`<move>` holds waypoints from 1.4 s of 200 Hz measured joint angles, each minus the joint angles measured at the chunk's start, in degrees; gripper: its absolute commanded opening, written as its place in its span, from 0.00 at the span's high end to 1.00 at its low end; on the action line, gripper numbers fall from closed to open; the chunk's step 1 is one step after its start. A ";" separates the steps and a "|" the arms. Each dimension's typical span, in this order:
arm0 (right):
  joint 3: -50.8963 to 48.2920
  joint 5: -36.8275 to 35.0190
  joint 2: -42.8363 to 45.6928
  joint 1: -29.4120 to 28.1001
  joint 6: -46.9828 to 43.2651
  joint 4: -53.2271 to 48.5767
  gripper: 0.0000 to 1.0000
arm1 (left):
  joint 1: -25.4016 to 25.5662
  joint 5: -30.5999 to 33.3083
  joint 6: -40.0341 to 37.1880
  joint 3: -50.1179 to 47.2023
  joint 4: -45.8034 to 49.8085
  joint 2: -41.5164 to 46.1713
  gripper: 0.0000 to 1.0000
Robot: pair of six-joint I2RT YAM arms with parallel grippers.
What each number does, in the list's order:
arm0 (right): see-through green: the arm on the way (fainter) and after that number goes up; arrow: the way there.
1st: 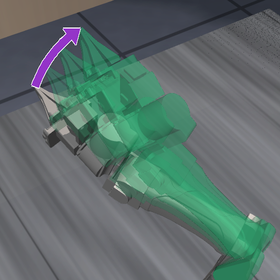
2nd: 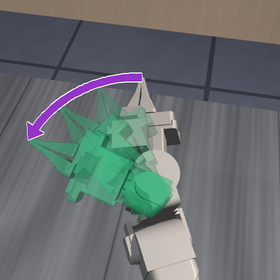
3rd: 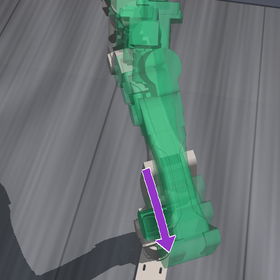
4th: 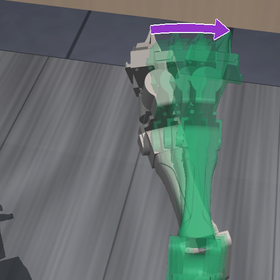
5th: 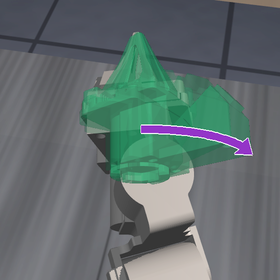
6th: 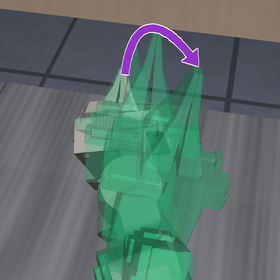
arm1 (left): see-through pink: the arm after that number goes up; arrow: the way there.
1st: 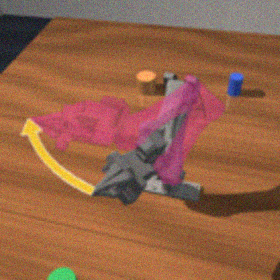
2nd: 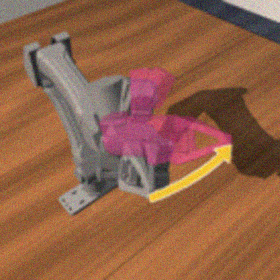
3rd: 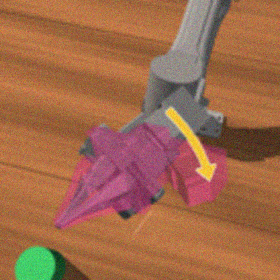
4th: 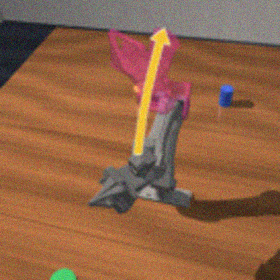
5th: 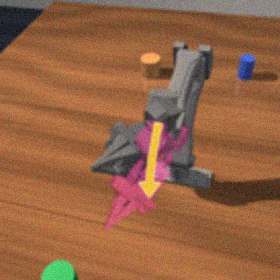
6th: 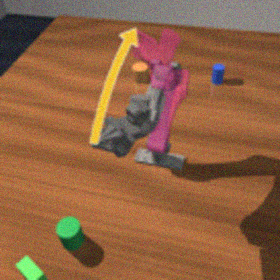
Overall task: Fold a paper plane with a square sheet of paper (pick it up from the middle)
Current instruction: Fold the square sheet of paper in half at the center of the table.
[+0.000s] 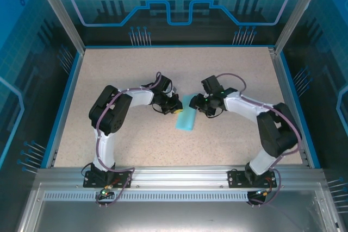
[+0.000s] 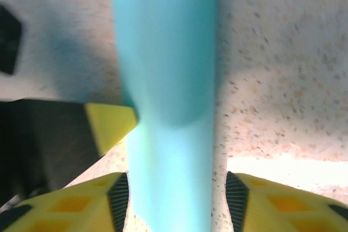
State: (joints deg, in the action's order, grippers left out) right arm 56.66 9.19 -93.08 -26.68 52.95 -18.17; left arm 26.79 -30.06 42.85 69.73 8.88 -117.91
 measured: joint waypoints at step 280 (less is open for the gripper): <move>-14.69 18.73 -7.93 3.61 -1.70 25.73 1.00 | 0.00 -0.04 -1.44 1.38 1.68 -0.76 1.00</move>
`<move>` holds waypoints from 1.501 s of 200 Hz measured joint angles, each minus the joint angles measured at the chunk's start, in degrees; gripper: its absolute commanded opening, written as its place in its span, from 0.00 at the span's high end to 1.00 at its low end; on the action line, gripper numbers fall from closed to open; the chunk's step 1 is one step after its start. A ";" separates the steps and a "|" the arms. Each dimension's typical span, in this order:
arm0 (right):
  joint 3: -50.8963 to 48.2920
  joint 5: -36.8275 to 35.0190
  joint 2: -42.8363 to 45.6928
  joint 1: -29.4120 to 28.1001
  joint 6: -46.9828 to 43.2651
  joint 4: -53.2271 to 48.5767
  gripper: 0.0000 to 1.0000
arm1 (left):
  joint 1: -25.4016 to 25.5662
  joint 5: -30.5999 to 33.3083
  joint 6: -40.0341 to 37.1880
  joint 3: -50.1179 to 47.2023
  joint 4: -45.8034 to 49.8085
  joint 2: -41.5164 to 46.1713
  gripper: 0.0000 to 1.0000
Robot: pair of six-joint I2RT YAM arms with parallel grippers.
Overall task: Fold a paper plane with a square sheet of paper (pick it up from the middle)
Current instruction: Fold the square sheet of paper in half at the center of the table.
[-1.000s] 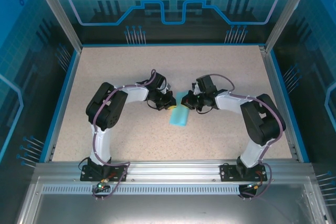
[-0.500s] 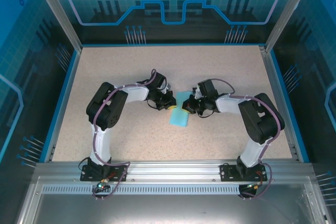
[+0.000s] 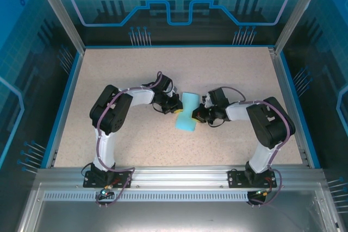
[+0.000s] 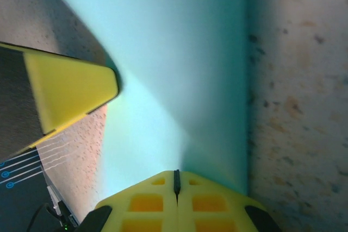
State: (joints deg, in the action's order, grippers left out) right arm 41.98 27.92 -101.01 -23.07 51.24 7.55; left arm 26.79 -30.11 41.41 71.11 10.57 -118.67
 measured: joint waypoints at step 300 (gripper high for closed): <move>-5.66 5.75 4.42 -1.07 -1.22 6.69 0.96 | 0.00 -0.15 -0.02 0.00 -0.13 -0.07 1.00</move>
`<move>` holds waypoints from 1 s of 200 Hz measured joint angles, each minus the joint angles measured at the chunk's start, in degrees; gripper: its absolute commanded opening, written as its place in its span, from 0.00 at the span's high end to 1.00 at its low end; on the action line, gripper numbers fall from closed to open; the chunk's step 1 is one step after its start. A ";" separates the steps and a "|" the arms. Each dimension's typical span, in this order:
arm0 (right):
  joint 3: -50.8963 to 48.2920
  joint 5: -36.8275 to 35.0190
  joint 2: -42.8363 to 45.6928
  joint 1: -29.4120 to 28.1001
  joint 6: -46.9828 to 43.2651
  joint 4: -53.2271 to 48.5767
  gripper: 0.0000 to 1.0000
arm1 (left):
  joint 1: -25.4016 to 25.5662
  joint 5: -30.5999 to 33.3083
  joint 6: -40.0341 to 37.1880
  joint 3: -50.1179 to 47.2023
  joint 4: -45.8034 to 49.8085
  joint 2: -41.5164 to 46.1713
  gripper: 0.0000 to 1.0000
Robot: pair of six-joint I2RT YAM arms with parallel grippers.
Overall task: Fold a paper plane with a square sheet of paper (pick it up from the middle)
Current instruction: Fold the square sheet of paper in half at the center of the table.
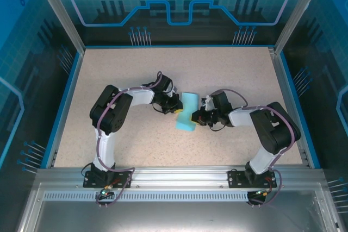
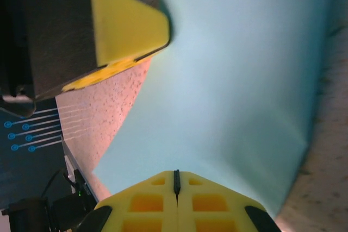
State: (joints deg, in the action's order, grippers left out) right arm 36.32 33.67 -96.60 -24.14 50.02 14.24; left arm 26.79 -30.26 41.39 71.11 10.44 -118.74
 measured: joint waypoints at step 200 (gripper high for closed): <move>-4.26 0.85 3.26 -1.79 1.20 3.21 0.93 | 0.00 -0.07 -1.07 0.00 0.02 -0.04 1.00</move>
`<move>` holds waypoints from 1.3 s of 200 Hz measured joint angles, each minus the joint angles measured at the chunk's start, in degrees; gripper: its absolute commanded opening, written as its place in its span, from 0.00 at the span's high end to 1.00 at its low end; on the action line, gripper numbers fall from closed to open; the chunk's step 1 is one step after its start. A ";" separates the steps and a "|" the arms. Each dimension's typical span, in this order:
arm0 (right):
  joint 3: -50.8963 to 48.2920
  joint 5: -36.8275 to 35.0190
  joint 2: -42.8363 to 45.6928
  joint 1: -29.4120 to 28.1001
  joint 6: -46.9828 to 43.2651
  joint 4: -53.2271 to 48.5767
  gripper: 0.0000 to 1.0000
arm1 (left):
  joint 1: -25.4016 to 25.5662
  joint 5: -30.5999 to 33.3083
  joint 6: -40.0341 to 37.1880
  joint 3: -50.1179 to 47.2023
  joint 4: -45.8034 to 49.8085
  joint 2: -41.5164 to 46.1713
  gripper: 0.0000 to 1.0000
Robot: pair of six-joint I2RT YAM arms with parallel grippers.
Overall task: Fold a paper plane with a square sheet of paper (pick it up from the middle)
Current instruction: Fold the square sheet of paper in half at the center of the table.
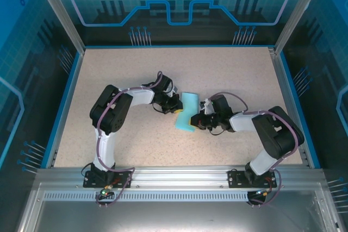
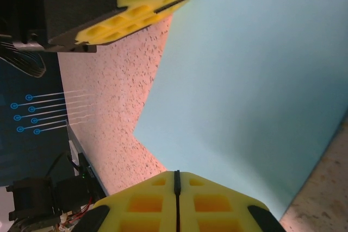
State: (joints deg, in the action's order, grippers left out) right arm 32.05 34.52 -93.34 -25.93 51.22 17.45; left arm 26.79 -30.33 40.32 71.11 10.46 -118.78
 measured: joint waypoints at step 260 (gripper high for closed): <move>2.67 -2.69 0.92 3.37 -0.55 -7.08 0.95 | 0.00 -0.02 -0.24 0.07 0.17 0.00 1.00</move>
State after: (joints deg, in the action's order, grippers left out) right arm 34.72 31.83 -92.42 -22.57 50.68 10.37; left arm 26.79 -30.35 40.07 71.18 10.63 -118.78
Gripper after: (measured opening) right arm 0.057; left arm 0.048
